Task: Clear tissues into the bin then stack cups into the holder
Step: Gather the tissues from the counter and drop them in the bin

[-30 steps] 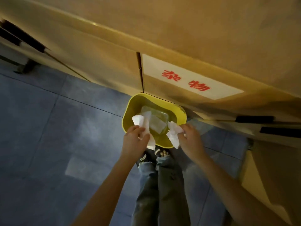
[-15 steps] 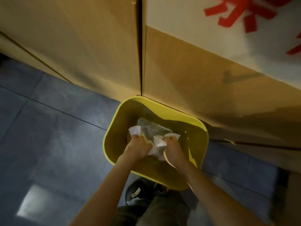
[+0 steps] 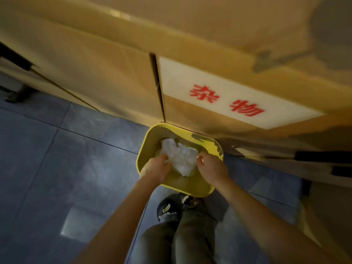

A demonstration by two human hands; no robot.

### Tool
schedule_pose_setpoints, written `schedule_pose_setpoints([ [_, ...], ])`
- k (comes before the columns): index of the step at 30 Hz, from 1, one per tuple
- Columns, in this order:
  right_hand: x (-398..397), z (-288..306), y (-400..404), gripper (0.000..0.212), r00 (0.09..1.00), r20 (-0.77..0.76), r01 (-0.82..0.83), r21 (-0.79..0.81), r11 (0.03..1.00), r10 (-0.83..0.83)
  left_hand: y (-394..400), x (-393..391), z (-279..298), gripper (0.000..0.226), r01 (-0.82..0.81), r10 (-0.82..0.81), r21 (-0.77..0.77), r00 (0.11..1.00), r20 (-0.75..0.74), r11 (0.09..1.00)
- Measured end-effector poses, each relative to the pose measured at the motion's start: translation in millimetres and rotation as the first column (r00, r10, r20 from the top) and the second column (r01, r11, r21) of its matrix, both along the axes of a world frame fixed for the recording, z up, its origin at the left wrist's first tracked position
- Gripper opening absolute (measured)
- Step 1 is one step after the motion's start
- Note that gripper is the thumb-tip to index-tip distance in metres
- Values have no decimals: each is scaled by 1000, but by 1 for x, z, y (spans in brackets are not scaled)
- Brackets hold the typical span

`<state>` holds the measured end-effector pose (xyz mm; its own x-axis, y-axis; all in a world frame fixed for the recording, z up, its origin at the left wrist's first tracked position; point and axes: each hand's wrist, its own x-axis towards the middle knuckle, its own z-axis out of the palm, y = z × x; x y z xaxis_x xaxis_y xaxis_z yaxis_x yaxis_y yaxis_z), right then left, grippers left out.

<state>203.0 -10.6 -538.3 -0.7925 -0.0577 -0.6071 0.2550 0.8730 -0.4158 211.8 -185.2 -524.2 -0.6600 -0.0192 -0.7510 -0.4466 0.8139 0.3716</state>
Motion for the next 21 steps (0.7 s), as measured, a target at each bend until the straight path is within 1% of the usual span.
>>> schedule_pose_setpoints([
  [2, -3, 34, 2, 26, 1000, -9, 19, 13, 1000, -19, 5, 3, 35, 28, 14, -13, 8, 997, -76, 1000],
  [5, -5, 107, 6, 27, 999, -34, 10, 33, 999, -9, 16, 2, 105, 27, 74, -68, 33, 987, -147, 997],
  [7, -4, 157, 7, 25, 993, -112, 28, 27, 999, -25, 26, -1, 151, 28, 80, -70, 43, 978, -198, 996],
  [10, -1, 230, 15, 22, 966, -243, 88, -26, 996, -92, 43, -7, 213, 28, 105, -79, 70, 951, -299, 992],
  [13, -3, 285, 25, 19, 931, -341, 111, -70, 991, -128, 58, -16, 261, 26, 162, -110, 84, 896, -431, 983],
  [16, -8, 331, 41, 20, 900, -388, 172, -102, 980, -198, 73, -30, 307, 22, 183, -98, 112, 846, -524, 977],
  [19, -16, 364, 57, 16, 823, -478, 237, -203, 950, -307, 89, -51, 346, 17, 195, -41, 164, 756, -653, 967],
  [21, -22, 380, 68, 13, 764, -543, 255, -240, 936, -348, 101, -65, 366, 17, 218, -18, 191, 701, -713, 957],
])
